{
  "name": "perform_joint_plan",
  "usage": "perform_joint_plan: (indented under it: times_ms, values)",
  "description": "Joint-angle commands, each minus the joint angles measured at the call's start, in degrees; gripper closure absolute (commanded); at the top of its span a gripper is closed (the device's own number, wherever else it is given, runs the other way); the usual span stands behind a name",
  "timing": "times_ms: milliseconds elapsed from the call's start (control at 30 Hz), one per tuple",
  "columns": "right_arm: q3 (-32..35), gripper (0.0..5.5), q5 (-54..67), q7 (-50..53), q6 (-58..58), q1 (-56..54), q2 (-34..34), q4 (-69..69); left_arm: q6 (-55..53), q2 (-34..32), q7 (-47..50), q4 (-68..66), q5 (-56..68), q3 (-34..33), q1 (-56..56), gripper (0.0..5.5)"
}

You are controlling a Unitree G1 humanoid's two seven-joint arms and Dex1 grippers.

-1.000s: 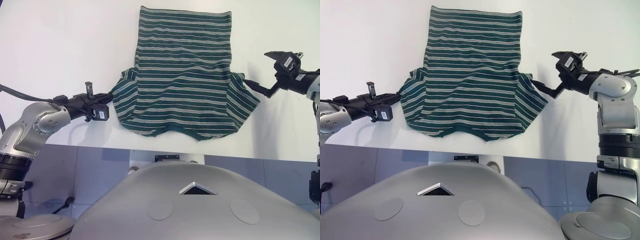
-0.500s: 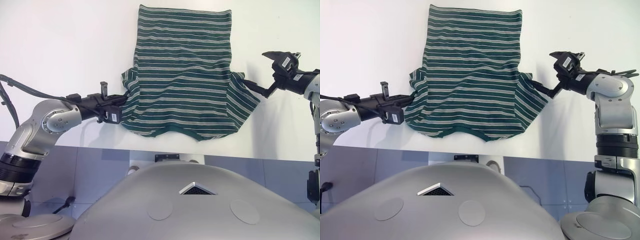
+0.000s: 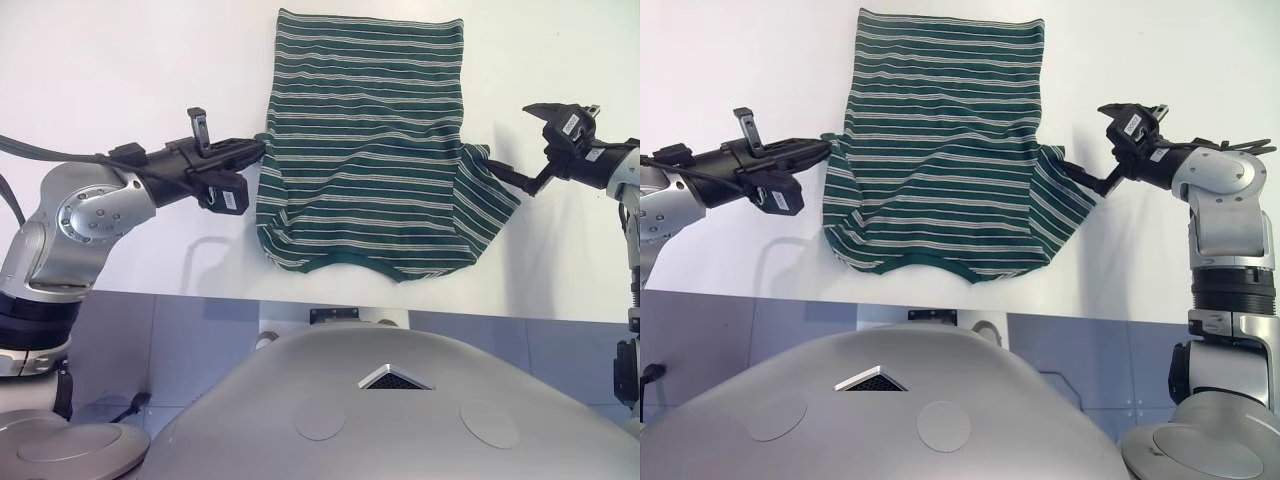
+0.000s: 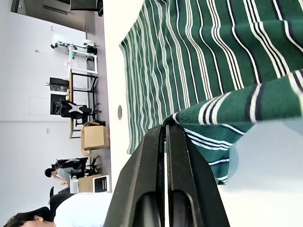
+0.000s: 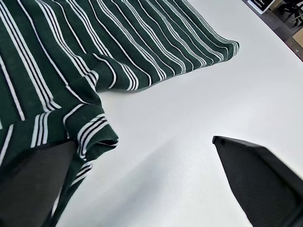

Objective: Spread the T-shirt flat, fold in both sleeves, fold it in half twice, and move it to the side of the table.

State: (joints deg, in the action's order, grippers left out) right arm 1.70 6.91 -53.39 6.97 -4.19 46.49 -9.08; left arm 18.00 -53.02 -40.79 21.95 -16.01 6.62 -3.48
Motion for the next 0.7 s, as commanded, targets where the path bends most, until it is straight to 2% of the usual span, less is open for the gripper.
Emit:
perform_joint_plan:
  times_ms: [33, 200, 467, 700]
  values:
    - [-0.7, 0.10, -0.3, -0.5, -0.7, -1.5, -0.5, -1.0, -0.6, 4.5, -0.3, -0.6, -3.2, 5.8, 1.1, 5.47]
    - [-1.7, 0.10, -0.5, -0.8, -1.1, -2.6, -0.9, -1.9, -0.2, 10.4, 1.9, -6.6, -10.1, 12.0, 3.4, 5.47]
    - [-2.2, 0.10, -0.5, -0.5, -1.4, -2.6, -1.7, -2.3, -0.9, 18.1, 4.4, -14.0, -14.3, 17.1, 7.4, 5.47]
    - [-2.5, 0.10, -2.8, -0.9, -4.1, -4.4, -0.2, -5.9, -1.4, 19.8, 1.8, -13.7, -9.4, 17.9, 6.6, 4.25]
